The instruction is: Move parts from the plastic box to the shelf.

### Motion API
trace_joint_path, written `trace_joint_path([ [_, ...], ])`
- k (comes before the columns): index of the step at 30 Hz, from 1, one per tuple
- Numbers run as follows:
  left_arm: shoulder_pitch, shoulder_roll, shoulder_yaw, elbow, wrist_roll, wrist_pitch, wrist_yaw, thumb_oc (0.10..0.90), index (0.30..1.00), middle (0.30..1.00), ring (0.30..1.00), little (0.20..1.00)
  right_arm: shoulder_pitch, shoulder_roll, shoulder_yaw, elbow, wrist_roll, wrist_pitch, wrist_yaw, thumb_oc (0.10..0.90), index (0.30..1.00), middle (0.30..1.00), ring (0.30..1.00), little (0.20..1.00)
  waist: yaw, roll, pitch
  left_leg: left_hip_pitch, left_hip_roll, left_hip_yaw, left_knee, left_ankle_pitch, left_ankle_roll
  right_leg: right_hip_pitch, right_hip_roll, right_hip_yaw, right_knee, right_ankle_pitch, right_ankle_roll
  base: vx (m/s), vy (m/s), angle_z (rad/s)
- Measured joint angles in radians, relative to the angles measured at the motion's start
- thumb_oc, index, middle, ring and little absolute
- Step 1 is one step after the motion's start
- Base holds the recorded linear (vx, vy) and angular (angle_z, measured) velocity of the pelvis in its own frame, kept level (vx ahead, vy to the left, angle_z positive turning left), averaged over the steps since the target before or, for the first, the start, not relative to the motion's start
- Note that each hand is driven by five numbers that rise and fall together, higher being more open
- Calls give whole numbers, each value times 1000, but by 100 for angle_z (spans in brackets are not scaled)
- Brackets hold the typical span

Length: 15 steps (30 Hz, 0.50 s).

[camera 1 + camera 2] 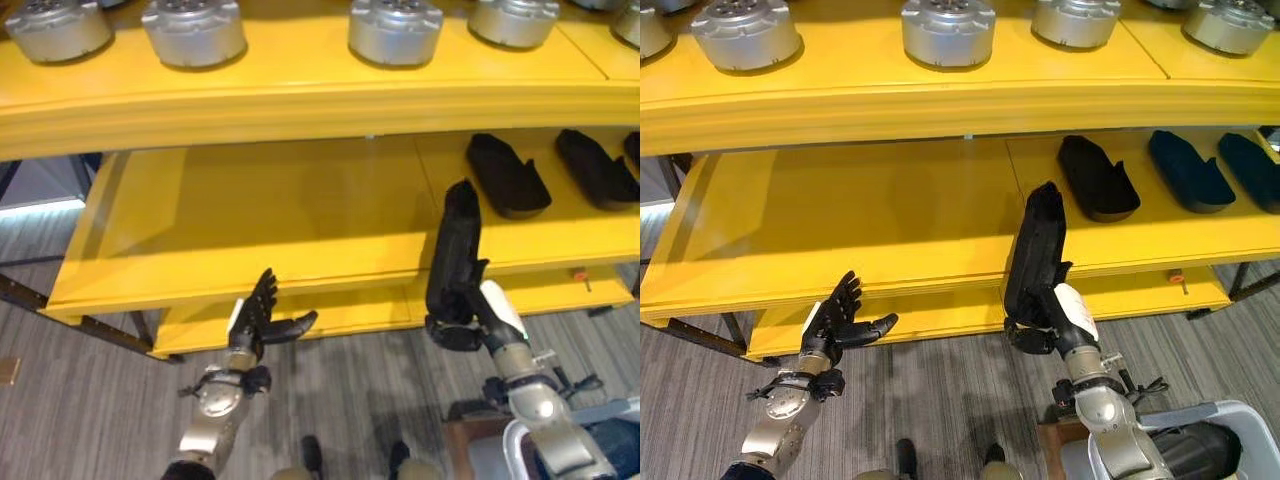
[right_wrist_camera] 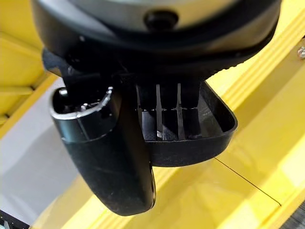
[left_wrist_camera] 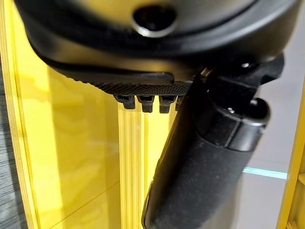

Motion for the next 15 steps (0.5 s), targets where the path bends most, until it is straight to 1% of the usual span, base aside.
trace_joint_path([
  [2, 10, 14, -7, 1, 0, 0, -3, 900, 1000, 1000, 1000, 1000, 4, -1, 7, 0, 0, 0, 0, 400, 300, 300, 300, 300, -6, -5, 0, 13, -14, 8, 7, -7, 17, -54, -26, 9, 122, 13, -2, 71, 53, -3],
  [3, 20, 19, -7, 0, 0, 0, -3, 900, 1000, 1000, 1000, 1000, 11, 0, 14, 1, 0, 0, 0, 400, 300, 300, 300, 300, -18, -4, 0, 19, -16, 1, 14, -12, 24, -56, -40, 14, 149, 15, -2, 117, 13, -1],
  [4, 25, 23, -7, 1, 1, -1, 0, 900, 1000, 1000, 1000, 1000, 16, 0, 22, 1, 0, -2, 0, 400, 300, 300, 300, 300, -23, -5, -1, 23, -21, -8, 14, -31, 46, -79, -55, 5, 185, 10, 3, 90, -61, 6],
  [5, 29, 28, -8, 1, 1, 1, 0, 900, 1000, 1000, 1000, 1000, 25, -1, 30, 0, 0, -3, 0, 400, 300, 300, 300, 300, -25, -5, -1, 25, -26, -16, 13, -30, 48, -83, -72, -11, 177, 4, 0, 145, -120, 0],
  [6, 30, 29, -6, 4, 1, 1, 0, 900, 1000, 1000, 1000, 1000, 27, -1, 39, 1, 0, -3, 2, 400, 300, 300, 300, 300, -25, -4, -1, 24, -28, -16, 12, -29, 50, -91, -78, -5, 156, 0, 2, 155, -176, 4],
  [7, 31, 30, -5, 10, 1, 1, -1, 900, 1000, 1000, 1000, 1000, 27, 0, 49, 1, 0, -3, 2, 400, 300, 300, 300, 300, -24, -3, 0, 24, -27, -18, 11, -20, 36, -89, -81, 7, 92, -1, 9, 160, -211, 2],
  [8, 32, 32, -4, 13, 1, 1, -1, 900, 1000, 1000, 1000, 1000, 29, 0, 56, 0, 1, -3, 3, 400, 300, 300, 300, 300, -26, -3, -1, 24, -27, -19, 12, -19, 34, -78, -85, 20, 1, 5, 15, 168, -223, 5],
  [9, 32, 33, -4, 16, 1, 1, -1, 900, 1000, 1000, 1000, 1000, 32, 0, 62, 0, 0, -3, 5, 400, 300, 300, 300, 300, -24, -3, -1, 23, -28, -19, 13, -18, 30, -61, -100, 22, -138, 26, 48, 171, -232, 10],
  [10, 31, 33, -2, 26, 1, 0, -1, 900, 1000, 1000, 1000, 1000, 32, 1, 67, 0, 0, -4, 6, 400, 300, 300, 300, 300, -26, -3, -1, 23, -33, -23, 14, -21, 26, -44, -135, 19, -315, 85, 79, 180, -231, 13],
  [11, 31, 31, -1, 39, 1, 0, -1, 900, 1000, 1000, 1000, 1000, 33, 1, 69, 0, 0, -4, 6, 400, 300, 300, 300, 300, -27, -4, -1, 24, -38, -26, 16, -25, 19, -35, -162, 13, -411, 142, 93, 113, -156, 19],
  [12, 36, 26, 4, 50, 1, 0, 0, 900, 1000, 1000, 1000, 1000, 35, 2, 73, 0, -1, -3, 6, 400, 300, 300, 300, 300, -25, -6, 0, 29, -40, -35, 21, -31, 10, -33, -189, -5, -472, 198, 100, 98, -132, 34],
  [13, 49, 22, 9, 55, 1, 0, 2, 900, 1000, 1000, 1000, 1000, 48, 3, 74, 0, -1, -3, 6, 400, 300, 300, 300, 300, -33, -10, 1, 39, -35, -49, 25, -32, 8, -27, -203, -12, -466, 242, 96, 166, -237, 53],
  [14, 69, 24, 14, 52, 2, 0, 0, 900, 1000, 1000, 1000, 1000, 66, 5, 75, 1, -1, -3, 7, 400, 300, 300, 300, 300, -25, -25, 0, 56, -32, -74, 22, -32, -7, 1, -199, -16, -466, 265, 93, 223, -332, 66],
  [15, 85, 15, 20, 49, 2, 0, 0, 900, 1000, 1000, 1000, 1000, 76, 8, 75, 6, -1, -3, 7, 400, 300, 300, 300, 300, -22, -44, -1, 71, -32, -99, 17, -34, -28, 37, -186, -23, -463, 271, 93, 221, -361, 79],
])
